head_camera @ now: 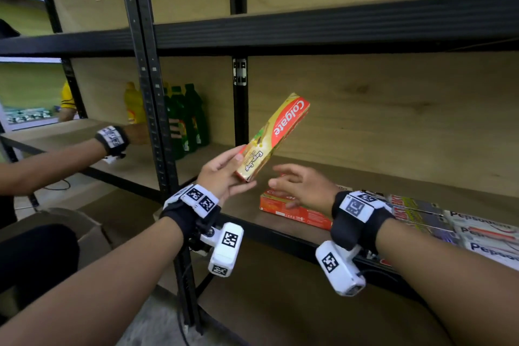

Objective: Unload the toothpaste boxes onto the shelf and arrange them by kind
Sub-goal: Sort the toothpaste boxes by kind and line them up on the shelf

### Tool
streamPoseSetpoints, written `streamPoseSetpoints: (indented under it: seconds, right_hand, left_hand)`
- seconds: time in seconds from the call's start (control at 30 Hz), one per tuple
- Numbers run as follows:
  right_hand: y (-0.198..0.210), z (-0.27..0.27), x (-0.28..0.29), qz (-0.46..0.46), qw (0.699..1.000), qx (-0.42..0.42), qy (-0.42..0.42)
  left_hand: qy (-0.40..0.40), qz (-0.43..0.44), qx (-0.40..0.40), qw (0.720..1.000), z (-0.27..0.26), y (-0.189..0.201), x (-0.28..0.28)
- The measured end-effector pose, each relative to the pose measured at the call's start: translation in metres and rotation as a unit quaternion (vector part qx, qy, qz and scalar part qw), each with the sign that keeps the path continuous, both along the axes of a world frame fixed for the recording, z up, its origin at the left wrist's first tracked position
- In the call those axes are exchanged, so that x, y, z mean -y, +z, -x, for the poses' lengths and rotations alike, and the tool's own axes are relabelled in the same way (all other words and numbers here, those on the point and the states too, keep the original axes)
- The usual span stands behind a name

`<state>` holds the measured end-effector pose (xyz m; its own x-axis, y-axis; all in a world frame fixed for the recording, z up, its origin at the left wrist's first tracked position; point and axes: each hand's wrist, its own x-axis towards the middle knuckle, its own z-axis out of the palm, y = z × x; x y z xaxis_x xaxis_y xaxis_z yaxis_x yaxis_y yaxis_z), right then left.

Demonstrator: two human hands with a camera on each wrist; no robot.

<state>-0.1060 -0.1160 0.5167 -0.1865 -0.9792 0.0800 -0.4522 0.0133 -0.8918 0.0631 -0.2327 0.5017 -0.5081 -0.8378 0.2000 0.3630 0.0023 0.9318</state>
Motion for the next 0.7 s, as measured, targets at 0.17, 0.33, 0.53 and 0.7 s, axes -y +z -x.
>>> streamPoseSetpoints:
  seconds: [0.17, 0.33, 0.53, 0.7]
  right_hand:
    - [-0.003, -0.012, 0.008, 0.04, 0.996, 0.073, -0.034]
    - [-0.007, -0.008, 0.007, 0.05, 0.994, 0.039, -0.092]
    - [0.002, 0.003, -0.016, 0.007, 0.975, 0.218, -0.035]
    - [-0.003, 0.024, -0.04, -0.032, 0.981, 0.191, -0.004]
  left_hand:
    - [-0.042, -0.042, -0.011, 0.998, 0.02, -0.008, -0.019]
    - [-0.047, -0.029, 0.016, 0.998, 0.027, -0.009, -0.027]
    - [-0.069, -0.023, 0.021, 0.997, 0.025, 0.009, -0.021]
    - [-0.04, -0.109, -0.036, 0.993, 0.021, 0.021, 0.003]
